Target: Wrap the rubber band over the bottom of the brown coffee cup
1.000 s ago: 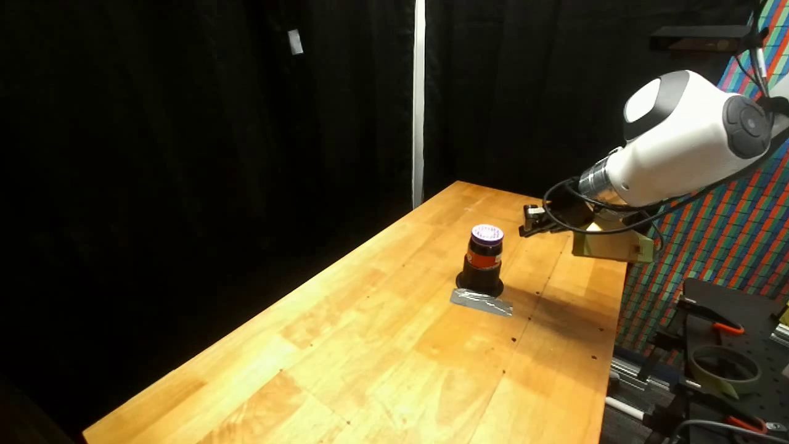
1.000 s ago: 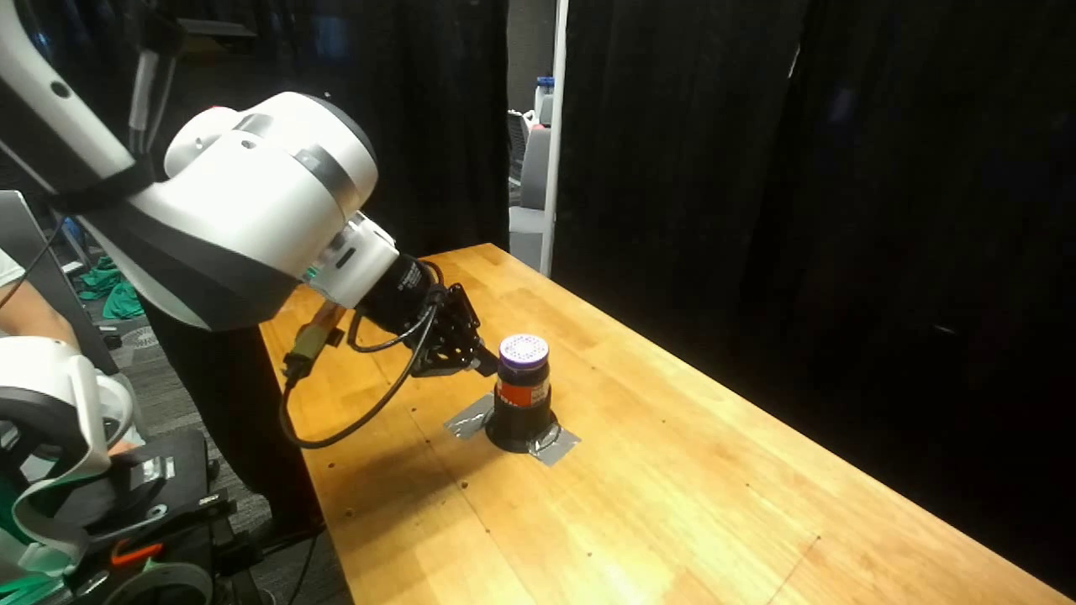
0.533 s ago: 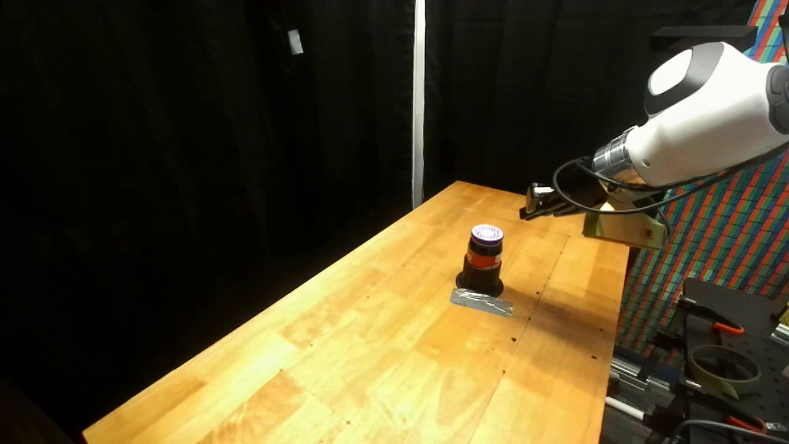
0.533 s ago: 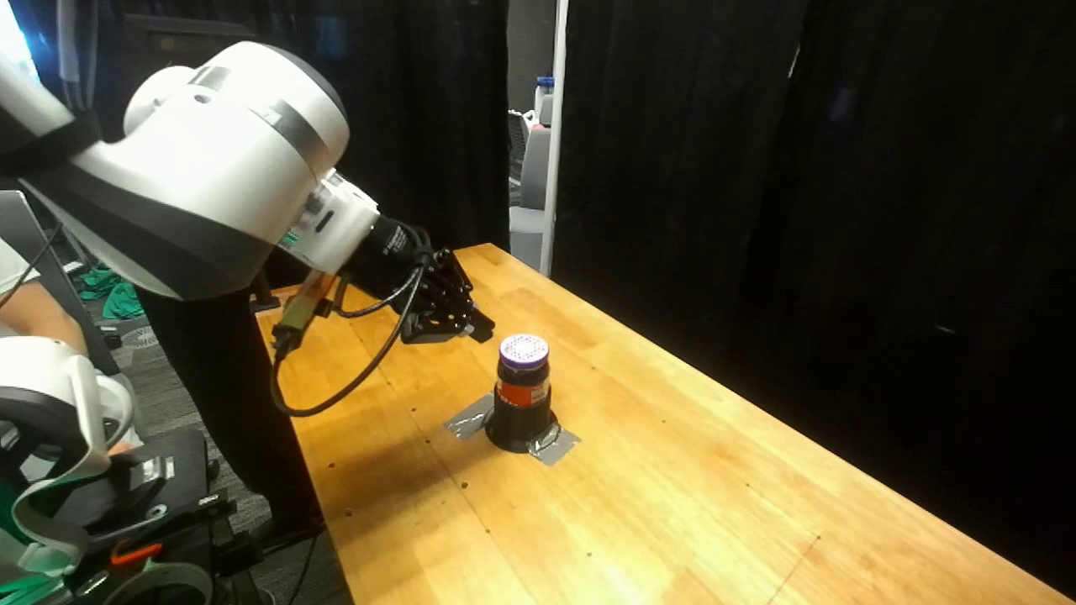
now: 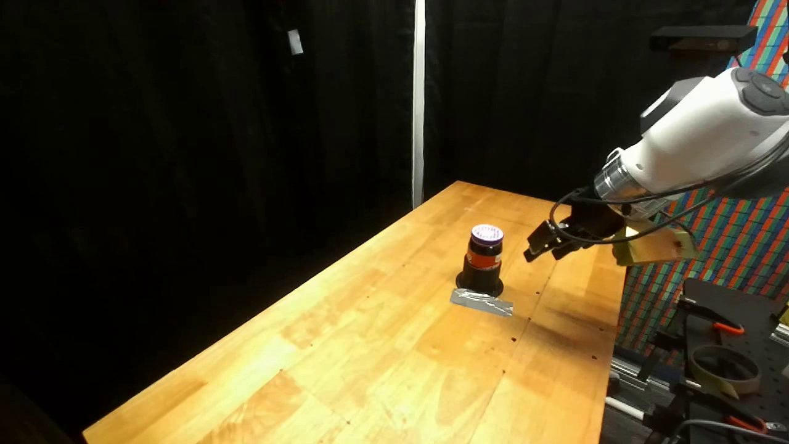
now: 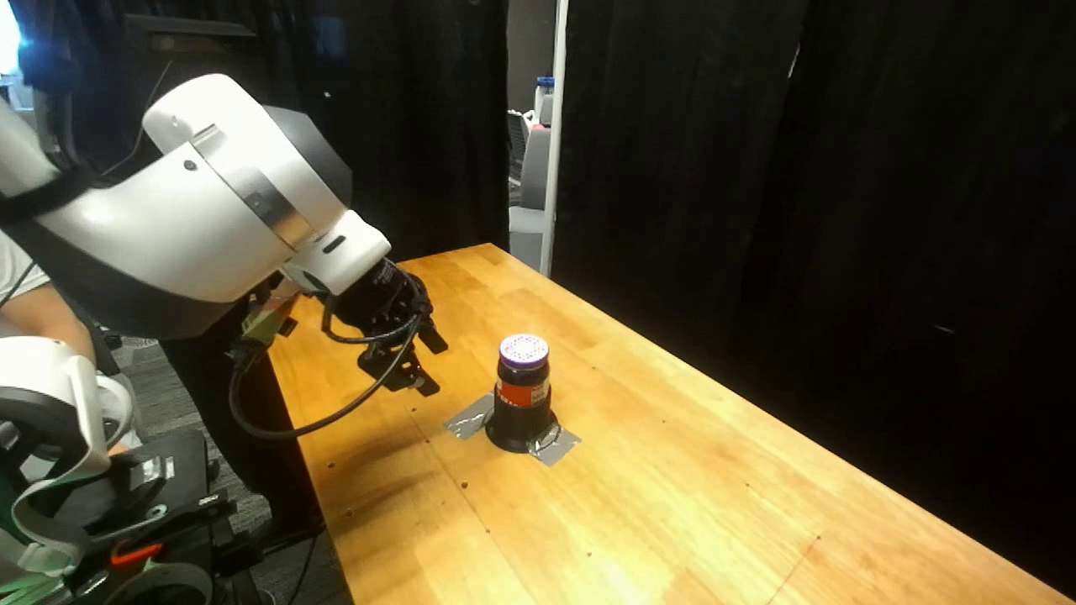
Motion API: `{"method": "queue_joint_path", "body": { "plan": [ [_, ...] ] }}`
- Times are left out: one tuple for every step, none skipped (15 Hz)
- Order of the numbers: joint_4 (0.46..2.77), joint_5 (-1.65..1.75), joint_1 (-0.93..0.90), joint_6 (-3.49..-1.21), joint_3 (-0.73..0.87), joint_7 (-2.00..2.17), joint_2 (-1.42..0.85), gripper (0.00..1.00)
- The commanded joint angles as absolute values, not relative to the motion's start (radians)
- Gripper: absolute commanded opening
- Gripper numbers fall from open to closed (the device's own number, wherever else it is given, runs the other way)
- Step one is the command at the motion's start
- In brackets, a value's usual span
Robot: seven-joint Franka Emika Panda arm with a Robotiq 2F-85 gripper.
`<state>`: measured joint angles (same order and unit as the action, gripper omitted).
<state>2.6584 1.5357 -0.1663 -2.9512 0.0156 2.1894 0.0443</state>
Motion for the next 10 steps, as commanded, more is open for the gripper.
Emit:
{"method": "queue_joint_path", "body": {
  "plan": [
    [2.661,1.304,-0.152,-2.992,-0.041,1.916,-0.033,0.99],
    [2.666,1.236,-0.156,-2.991,-0.059,1.840,-0.049,1.00],
    [2.670,1.168,-0.157,-3.002,-0.076,1.762,-0.067,1.00],
    [2.674,1.097,-0.161,-3.006,-0.096,1.686,-0.085,1.00],
    [2.677,1.018,-0.168,-2.985,-0.119,1.608,-0.093,1.00],
    [2.679,0.934,-0.175,-2.964,-0.142,1.529,-0.095,1.00],
    [2.679,0.849,-0.181,-2.940,-0.162,1.458,-0.092,1.00],
    [2.679,0.760,-0.188,-2.920,-0.183,1.375,-0.093,1.00],
    [2.674,0.677,-0.115,-2.892,-0.261,1.300,-0.094,1.00],
    [2.675,0.787,-0.170,-2.928,-0.185,1.419,-0.106,1.00]
  ]
}}
